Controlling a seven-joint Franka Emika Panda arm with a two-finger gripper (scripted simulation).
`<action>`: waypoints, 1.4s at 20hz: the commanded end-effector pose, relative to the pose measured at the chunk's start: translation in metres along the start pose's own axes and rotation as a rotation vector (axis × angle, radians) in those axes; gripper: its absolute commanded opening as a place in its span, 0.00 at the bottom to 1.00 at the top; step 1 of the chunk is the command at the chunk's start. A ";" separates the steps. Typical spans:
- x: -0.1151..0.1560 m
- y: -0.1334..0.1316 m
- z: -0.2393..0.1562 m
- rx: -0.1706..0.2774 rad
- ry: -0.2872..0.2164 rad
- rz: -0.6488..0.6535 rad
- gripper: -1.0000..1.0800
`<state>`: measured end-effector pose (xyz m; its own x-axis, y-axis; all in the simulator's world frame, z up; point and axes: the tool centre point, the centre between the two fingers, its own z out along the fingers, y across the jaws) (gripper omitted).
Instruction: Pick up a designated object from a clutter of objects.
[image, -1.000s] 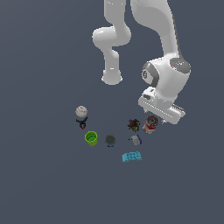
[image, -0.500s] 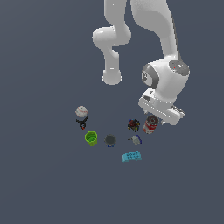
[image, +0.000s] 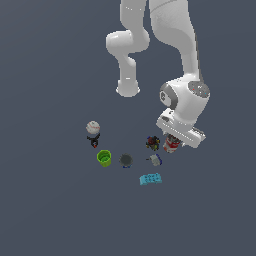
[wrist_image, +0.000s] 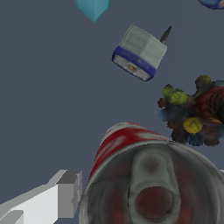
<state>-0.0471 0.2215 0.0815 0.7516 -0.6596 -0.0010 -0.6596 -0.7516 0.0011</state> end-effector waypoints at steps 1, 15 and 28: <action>0.000 -0.001 0.004 0.001 0.001 0.001 0.96; 0.001 -0.002 0.002 0.003 0.002 0.000 0.00; 0.017 -0.017 -0.053 0.003 0.001 0.000 0.00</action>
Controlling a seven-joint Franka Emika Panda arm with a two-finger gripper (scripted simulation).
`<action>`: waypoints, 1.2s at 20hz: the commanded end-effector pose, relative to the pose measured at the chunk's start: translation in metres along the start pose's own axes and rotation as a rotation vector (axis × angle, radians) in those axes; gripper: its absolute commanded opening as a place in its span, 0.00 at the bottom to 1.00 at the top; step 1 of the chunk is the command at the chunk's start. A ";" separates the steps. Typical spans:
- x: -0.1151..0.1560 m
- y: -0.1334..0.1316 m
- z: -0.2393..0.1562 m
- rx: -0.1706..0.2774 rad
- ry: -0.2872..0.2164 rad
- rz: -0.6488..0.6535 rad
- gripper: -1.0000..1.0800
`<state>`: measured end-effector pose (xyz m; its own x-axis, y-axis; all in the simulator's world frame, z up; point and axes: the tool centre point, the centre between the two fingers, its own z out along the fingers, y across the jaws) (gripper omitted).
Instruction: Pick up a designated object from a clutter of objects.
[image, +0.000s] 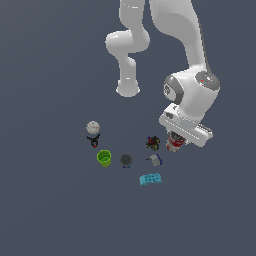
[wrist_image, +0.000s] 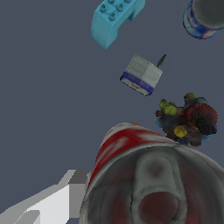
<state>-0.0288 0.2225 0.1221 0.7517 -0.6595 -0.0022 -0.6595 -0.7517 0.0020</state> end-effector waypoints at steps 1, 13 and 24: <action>0.006 -0.006 -0.020 0.004 0.001 0.000 0.00; 0.039 -0.037 -0.130 0.004 0.000 -0.001 0.00; 0.067 -0.064 -0.216 0.003 0.001 0.000 0.00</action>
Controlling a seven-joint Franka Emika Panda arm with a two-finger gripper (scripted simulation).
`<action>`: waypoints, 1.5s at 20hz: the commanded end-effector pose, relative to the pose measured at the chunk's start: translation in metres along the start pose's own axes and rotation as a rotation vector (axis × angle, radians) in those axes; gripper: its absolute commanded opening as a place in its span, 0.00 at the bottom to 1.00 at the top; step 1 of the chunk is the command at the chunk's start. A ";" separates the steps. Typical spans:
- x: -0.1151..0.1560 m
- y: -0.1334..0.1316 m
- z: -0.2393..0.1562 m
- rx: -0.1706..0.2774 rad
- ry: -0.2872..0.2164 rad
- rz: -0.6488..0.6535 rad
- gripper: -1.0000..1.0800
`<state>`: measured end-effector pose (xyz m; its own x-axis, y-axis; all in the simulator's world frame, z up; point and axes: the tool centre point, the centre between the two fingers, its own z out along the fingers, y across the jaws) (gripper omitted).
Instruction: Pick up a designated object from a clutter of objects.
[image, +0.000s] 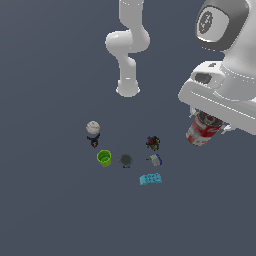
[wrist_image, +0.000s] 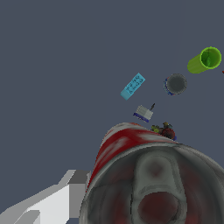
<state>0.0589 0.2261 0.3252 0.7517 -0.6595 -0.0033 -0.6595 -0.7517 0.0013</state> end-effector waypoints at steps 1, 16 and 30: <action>0.006 -0.006 -0.019 0.003 0.002 0.000 0.00; 0.031 -0.031 -0.095 0.002 0.003 0.001 0.00; 0.041 -0.042 -0.121 0.001 0.003 0.001 0.00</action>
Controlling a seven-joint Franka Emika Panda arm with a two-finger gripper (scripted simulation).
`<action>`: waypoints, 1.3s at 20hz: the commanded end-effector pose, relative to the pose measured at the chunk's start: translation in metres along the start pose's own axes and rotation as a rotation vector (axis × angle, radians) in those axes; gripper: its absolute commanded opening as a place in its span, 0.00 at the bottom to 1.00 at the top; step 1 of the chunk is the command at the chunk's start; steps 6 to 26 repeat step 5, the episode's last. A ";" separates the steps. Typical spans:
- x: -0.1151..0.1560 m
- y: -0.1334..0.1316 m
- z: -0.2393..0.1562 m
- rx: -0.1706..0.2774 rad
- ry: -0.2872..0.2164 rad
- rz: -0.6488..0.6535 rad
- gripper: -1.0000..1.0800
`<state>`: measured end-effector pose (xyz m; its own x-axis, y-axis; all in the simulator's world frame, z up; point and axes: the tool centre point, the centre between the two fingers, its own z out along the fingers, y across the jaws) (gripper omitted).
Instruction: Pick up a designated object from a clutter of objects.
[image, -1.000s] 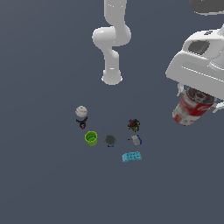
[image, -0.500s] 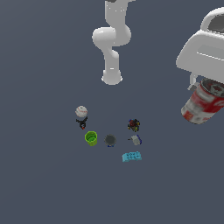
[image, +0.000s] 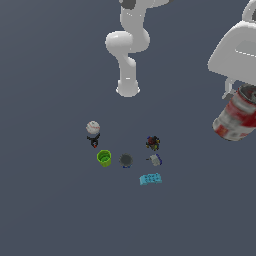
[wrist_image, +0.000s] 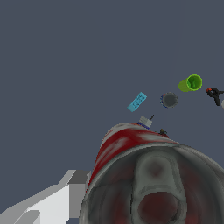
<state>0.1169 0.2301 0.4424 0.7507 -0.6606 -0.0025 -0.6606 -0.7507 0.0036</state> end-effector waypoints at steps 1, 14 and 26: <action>0.001 -0.001 -0.005 0.004 0.002 0.000 0.00; 0.001 -0.001 -0.005 0.004 0.002 0.000 0.00; 0.001 -0.001 -0.005 0.004 0.002 0.000 0.00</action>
